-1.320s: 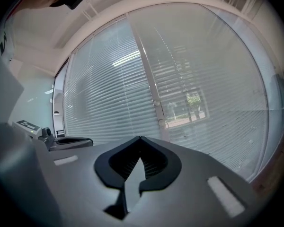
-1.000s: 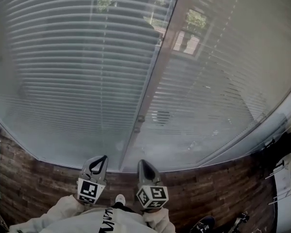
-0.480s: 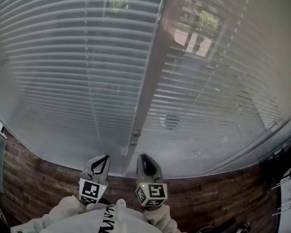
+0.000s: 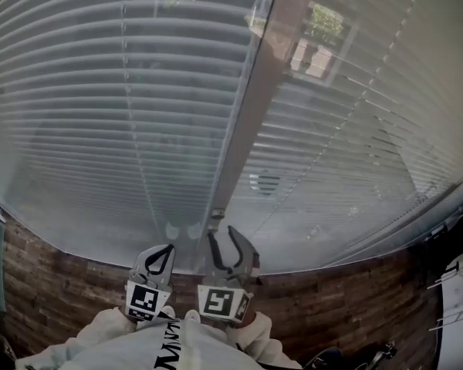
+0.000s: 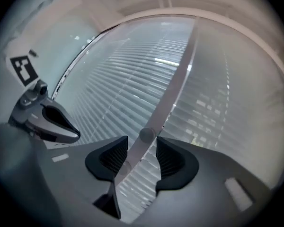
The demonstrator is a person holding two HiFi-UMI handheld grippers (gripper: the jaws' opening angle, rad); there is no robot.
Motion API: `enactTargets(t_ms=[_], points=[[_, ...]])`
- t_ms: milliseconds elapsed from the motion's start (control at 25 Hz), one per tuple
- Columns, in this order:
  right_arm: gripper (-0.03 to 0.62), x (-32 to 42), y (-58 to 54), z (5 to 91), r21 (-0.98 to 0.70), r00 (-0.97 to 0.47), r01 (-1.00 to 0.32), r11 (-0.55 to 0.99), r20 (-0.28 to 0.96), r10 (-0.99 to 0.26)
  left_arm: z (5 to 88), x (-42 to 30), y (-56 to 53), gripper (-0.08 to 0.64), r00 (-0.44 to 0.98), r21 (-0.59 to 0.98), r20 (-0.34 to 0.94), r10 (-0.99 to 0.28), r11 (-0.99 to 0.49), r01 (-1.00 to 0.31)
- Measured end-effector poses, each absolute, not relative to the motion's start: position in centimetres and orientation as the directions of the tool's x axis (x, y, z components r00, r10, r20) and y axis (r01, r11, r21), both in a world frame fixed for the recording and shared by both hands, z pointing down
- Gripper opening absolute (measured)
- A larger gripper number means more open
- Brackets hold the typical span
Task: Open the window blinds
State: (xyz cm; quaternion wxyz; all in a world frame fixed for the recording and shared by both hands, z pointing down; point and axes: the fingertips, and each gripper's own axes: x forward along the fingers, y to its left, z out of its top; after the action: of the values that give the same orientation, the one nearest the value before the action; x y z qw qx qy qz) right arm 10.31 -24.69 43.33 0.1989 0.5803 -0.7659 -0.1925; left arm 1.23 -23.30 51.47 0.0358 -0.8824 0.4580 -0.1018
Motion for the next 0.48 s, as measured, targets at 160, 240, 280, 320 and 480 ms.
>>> enactTargets(t_ms=[160, 240, 280, 320, 480], points=[[0.195, 9.4, -26.1, 43.6, 0.721, -0.153, -0.663, 0.201, 0.132, -0.979, 51.2, 1.5, -23.6, 0.000, 0.599, -0.149, 0.144, -0.787, -0.616, -0.773], [0.195, 9.4, -26.8, 43.8, 0.782, -0.105, -0.598, 0.173, 0.138, -0.985, 51.1, 1.4, -23.9, 0.000, 0.608, -0.144, 0.138, -0.782, -0.623, -0.768], [0.195, 9.5, -27.0, 43.8, 0.807, -0.082, -0.570, 0.158, 0.135, -0.987, 51.2, 1.2, -24.0, 0.000, 0.609, -0.141, 0.137, -0.781, -0.624, -0.768], [0.195, 9.5, -27.1, 43.9, 0.829, -0.062, -0.541, 0.143, 0.130, -0.990, 51.4, 1.0, -24.1, 0.000, 0.609, -0.138, 0.138, -0.781, -0.624, -0.769], [0.195, 9.6, -28.0, 43.7, 0.900, -0.004, -0.426, 0.094, 0.101, -0.995, 51.8, 0.5, -24.6, 0.000, 0.611, -0.126, 0.138, -0.779, -0.626, -0.769]])
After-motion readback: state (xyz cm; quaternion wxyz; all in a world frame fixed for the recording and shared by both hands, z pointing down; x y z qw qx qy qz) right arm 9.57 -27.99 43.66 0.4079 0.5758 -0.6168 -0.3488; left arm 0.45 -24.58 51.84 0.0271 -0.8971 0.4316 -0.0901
